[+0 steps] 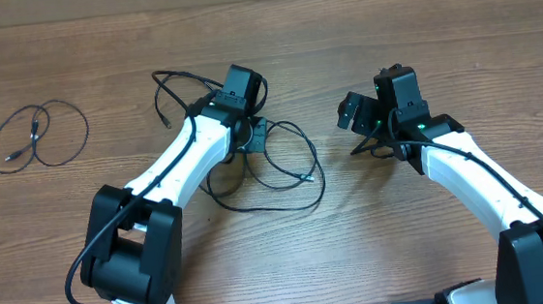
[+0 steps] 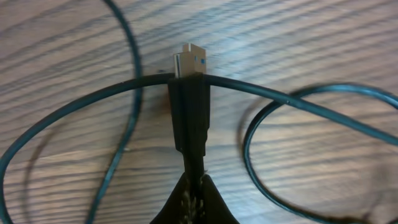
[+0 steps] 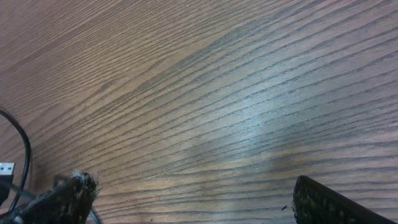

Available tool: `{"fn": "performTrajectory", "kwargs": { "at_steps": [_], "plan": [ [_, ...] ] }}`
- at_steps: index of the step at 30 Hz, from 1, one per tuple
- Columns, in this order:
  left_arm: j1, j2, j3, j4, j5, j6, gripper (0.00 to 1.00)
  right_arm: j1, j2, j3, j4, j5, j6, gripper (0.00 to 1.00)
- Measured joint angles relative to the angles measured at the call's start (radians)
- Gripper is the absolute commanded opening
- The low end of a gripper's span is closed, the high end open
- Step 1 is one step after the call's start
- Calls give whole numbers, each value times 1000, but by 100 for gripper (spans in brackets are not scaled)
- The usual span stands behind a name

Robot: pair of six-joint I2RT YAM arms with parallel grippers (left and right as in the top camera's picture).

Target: Untangle cables

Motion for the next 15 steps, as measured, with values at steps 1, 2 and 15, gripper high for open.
{"fn": "performTrajectory", "kwargs": {
  "at_steps": [1, 2, 15],
  "plan": [
    [6, 4, 0, 0, -6, 0, 4, 0, 0, 0, 0, 0, 0, 100],
    [13, 8, 0, 0, -10, 0, 4, 0, 0, 0, 0, 0, 0, 100],
    [129, 23, 0, 33, -21, 3, 11, 0, 0, 0, 0, 0, 0, 100]
  ]
}}
